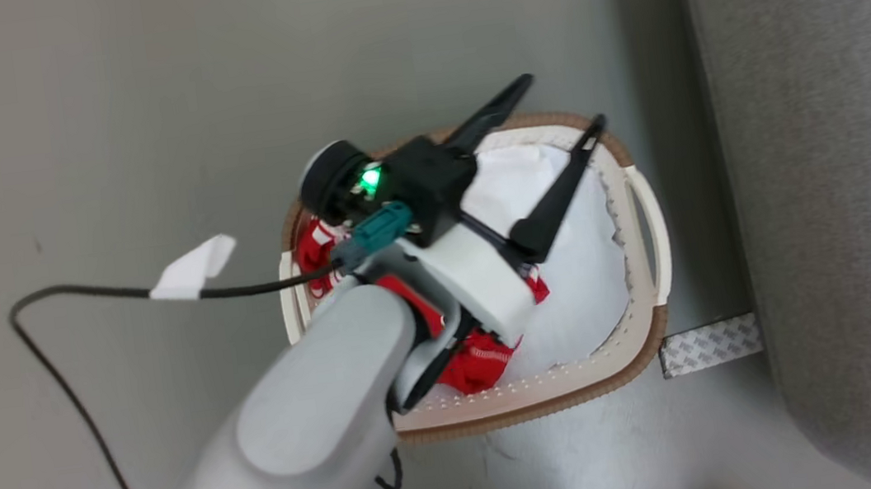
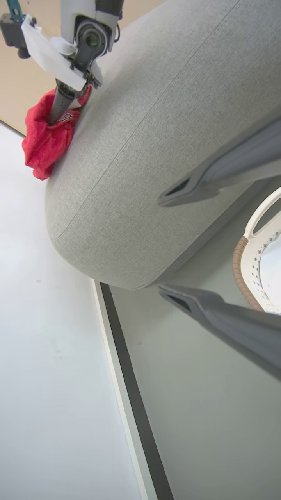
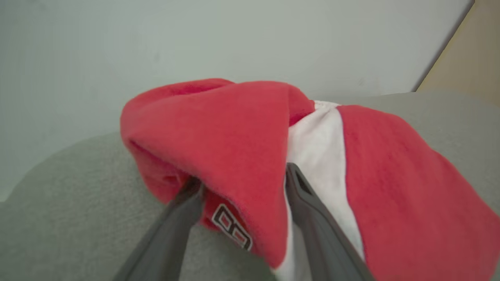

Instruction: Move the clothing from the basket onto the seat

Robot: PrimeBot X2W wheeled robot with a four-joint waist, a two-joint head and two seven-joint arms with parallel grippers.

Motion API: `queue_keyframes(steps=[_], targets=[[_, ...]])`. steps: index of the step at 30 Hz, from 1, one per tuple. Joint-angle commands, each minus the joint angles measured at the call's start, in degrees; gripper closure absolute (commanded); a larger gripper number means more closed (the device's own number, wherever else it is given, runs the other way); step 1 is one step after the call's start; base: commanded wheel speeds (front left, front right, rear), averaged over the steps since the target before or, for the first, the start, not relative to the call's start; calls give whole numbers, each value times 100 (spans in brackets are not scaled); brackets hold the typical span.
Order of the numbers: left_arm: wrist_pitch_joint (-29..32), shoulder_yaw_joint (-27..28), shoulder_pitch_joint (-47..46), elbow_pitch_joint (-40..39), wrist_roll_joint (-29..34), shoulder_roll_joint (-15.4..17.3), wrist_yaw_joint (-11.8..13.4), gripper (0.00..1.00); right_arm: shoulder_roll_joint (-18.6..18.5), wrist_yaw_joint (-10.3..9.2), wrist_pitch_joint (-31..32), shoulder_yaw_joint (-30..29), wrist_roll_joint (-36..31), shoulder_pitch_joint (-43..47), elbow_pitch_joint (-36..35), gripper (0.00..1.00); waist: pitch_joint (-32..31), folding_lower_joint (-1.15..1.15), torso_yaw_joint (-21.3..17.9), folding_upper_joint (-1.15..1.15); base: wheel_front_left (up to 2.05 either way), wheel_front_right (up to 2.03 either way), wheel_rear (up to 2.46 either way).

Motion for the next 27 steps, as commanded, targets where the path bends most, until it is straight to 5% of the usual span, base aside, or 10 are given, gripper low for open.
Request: queue_keyframes(steps=[1,14,27], targets=[[-57,53,104,33,-39,95,26,0,129,0,-23,59,-15,237,-271,0,-170,-1,-88,0,0,0,0],[-643,531,1124,399,-566,404,292,0,1038,0,-16,645,-79,2697,-2682,0,-1670,-1,-113,0,0,0,0],[-844,1704,2700,407,-398,495,569,0,1548,0,-16,1294,-489,4438,-3696,0,-3195,-1,409,0,0,0,0]])
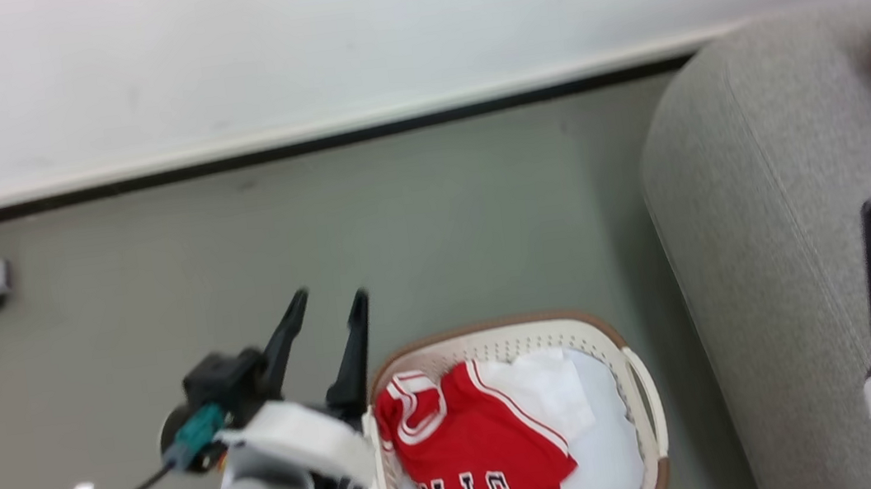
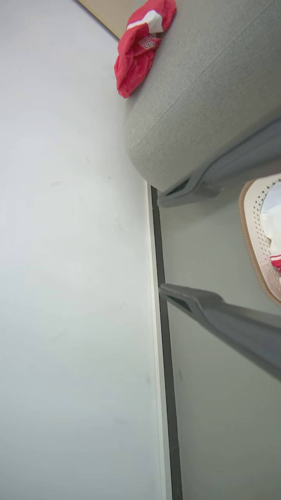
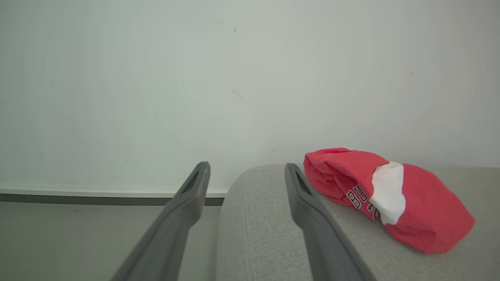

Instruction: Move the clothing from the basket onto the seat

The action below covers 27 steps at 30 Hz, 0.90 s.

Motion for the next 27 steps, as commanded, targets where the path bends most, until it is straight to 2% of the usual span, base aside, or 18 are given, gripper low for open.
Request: queue_keyframes(steps=[1,6,14,21,27], targets=[[-11,189,339,-36,183,29,30,0,53,-2,2,85,-120,285,-86,0,-485,2,269,0,0,0,0],[-13,901,1105,-207,522,-123,3,0,340,-2,2,249,-262,830,-213,0,-849,2,377,0,0,0,0],[-14,1801,1969,-423,1057,-429,-276,0,557,-2,2,560,-316,1405,-177,0,-1275,2,472,0,0,0,0],[-14,2293,2368,-530,1458,-637,-550,0,642,-2,2,695,-200,1678,-45,0,-1530,2,461,0,0,0,0],[-15,2501,2431,-490,1706,-753,-690,0,656,-2,2,782,-96,1711,23,0,-1565,2,392,0,0,0,0]])
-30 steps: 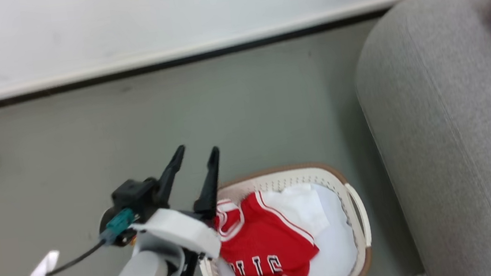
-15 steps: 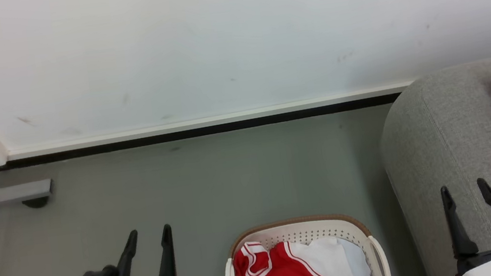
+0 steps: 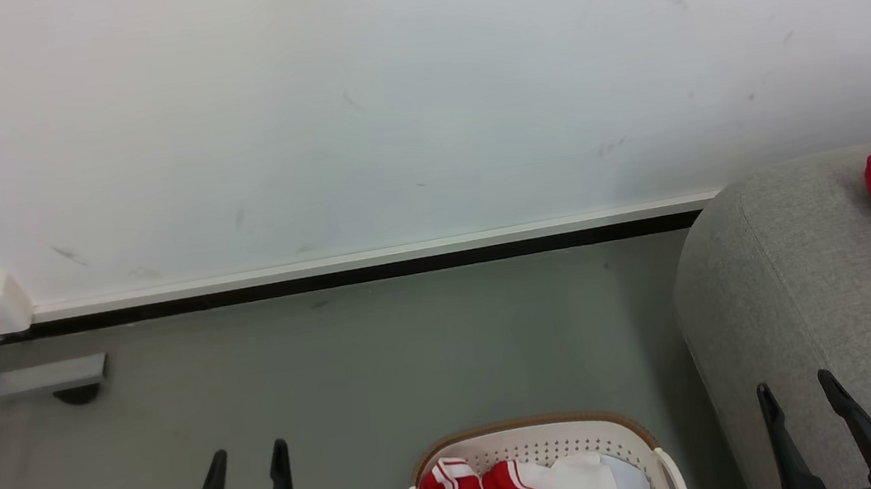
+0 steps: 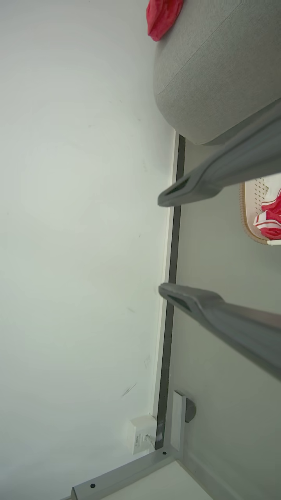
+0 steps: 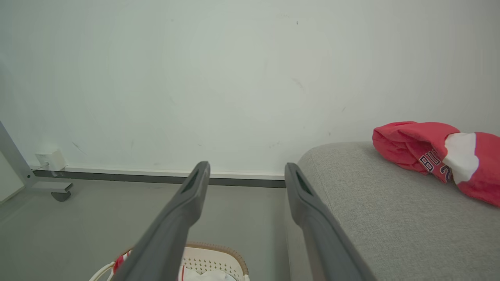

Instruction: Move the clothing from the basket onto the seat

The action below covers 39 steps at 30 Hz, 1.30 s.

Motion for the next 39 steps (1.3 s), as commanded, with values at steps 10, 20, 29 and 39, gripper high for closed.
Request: queue_keyframes(steps=[10,20,29,39], targets=[[-15,184,42,75,209,-109,-149,0,3,-2,2,-14,112,17,20,0,24,1,-44,0,0,0,0],[-15,244,-63,111,321,-139,-214,0,2,-2,2,96,170,-179,-47,0,175,1,-186,0,0,0,0],[-11,-272,-841,261,517,-147,-266,0,2,-2,2,181,341,-791,-455,0,1105,1,-590,0,0,0,0],[350,-1624,-2602,1408,1130,22,-291,0,6,-2,3,462,849,-1849,-1133,0,2702,1,-1414,0,0,0,0]])
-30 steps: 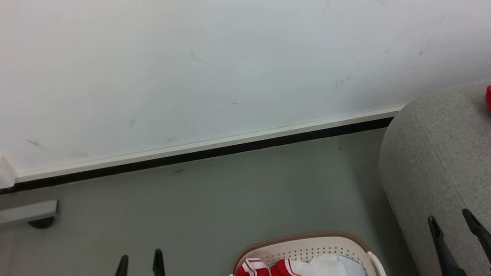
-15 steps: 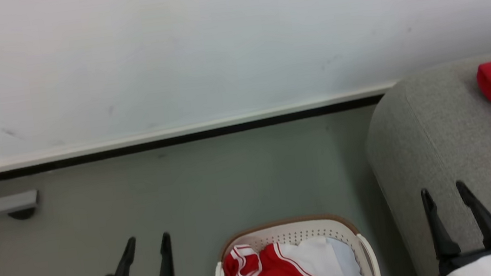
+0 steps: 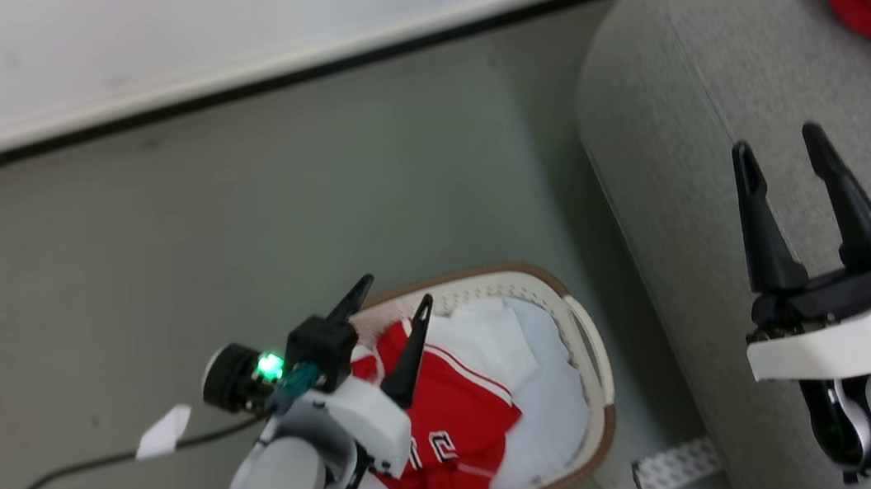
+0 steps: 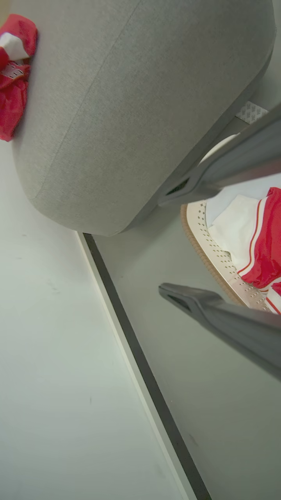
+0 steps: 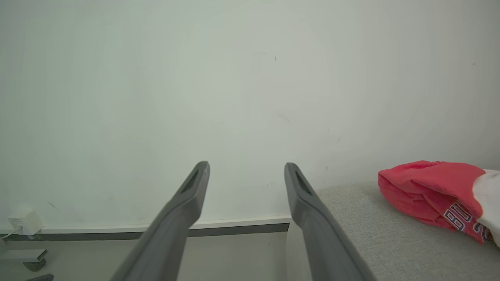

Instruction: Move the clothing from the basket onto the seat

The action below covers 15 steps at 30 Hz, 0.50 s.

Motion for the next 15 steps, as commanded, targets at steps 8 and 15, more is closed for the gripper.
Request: queue_keyframes(steps=[8,15], targets=[[843,-684,-1214,885,372,327,-1,0,3,-2,4,153,467,-767,-407,0,1778,-2,-1042,0,0,0,0],[1780,-985,-1871,1538,656,478,37,0,4,-2,4,241,804,-1163,-687,0,2512,-2,-1346,0,0,0,0]])
